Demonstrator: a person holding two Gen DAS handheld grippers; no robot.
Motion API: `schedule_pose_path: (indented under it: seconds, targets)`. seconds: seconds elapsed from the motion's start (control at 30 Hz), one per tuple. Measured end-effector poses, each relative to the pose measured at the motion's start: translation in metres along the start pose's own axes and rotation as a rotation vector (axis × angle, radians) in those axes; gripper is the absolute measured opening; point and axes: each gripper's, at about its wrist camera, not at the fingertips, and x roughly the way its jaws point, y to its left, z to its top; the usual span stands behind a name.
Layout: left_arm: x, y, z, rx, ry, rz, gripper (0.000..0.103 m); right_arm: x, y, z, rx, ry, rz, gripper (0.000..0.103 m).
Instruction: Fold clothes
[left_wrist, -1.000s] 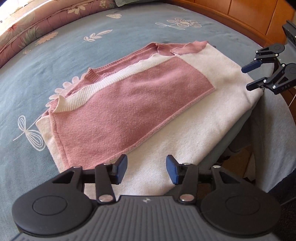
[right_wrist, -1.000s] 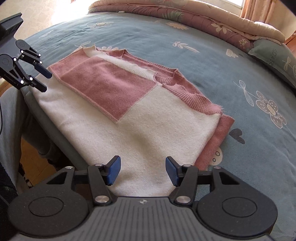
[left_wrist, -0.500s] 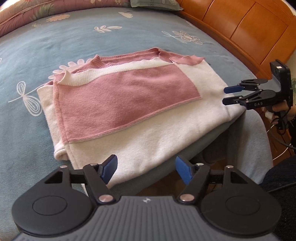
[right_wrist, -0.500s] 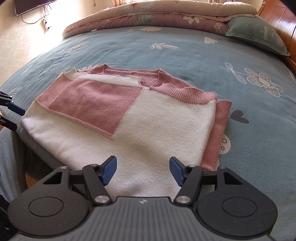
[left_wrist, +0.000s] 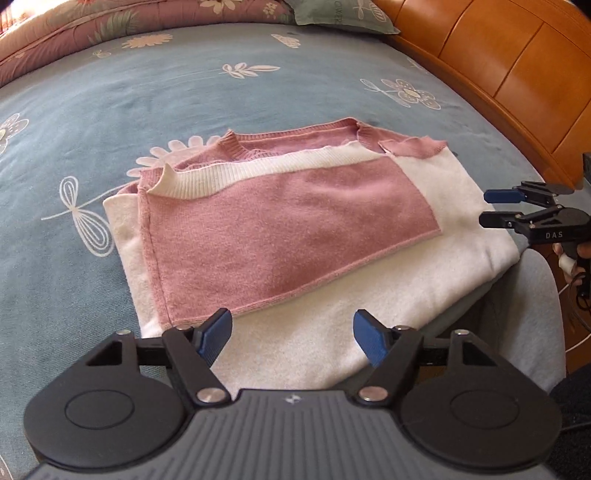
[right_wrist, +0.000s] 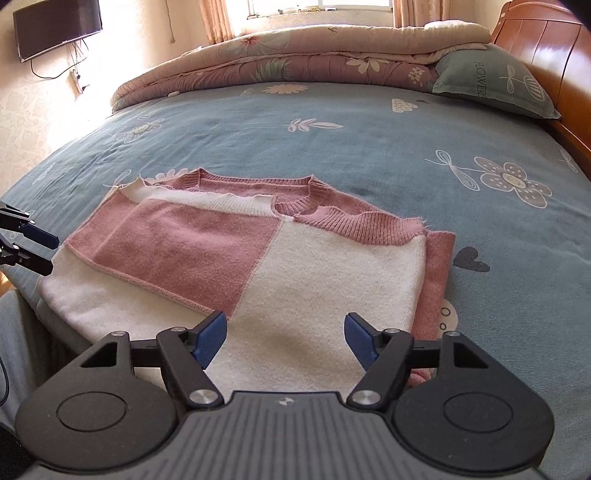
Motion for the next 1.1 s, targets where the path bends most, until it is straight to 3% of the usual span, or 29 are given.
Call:
schedule_pose_path:
  seconds: [0.1,0.2,0.27,0.47,0.53,0.7,0.9,0.97,1.1]
  targets:
    - [0.027,0.012,-0.01,-0.035,0.081,0.067,0.072,0.014,-0.012,-0.011,0.064,0.035,-0.021,0.08]
    - [0.025,0.009,-0.012,-0.012,0.075,0.076,0.073,0.018,-0.021,-0.024,0.089,0.05,-0.018,0.079]
    - [0.016,-0.002,-0.002,0.021,0.029,0.075,0.072,0.011,-0.018,-0.019,0.081,0.036,-0.028,0.079]
    - [0.026,-0.041,0.044,0.07,-0.099,-0.121,0.073,0.015,-0.006,0.013,0.048,-0.06,-0.043,0.082]
    - [0.045,-0.052,0.057,0.079,-0.111,-0.147,0.073,0.028,-0.007,0.018,0.062,-0.056,-0.072,0.082]
    - [0.086,-0.04,0.071,0.022,-0.128,-0.106,0.073,0.058,-0.014,0.006,0.057,0.001,-0.157,0.084]
    - [0.085,-0.019,0.093,-0.104,-0.16,-0.115,0.072,0.052,-0.01,0.009,0.094,-0.041,-0.144,0.086]
    - [0.072,-0.018,0.095,-0.114,-0.172,-0.099,0.073,0.048,0.001,0.018,0.082,-0.07,-0.102,0.086]
    - [0.056,-0.013,0.079,-0.136,-0.161,-0.16,0.076,0.057,0.032,0.034,0.024,-0.082,0.035,0.086]
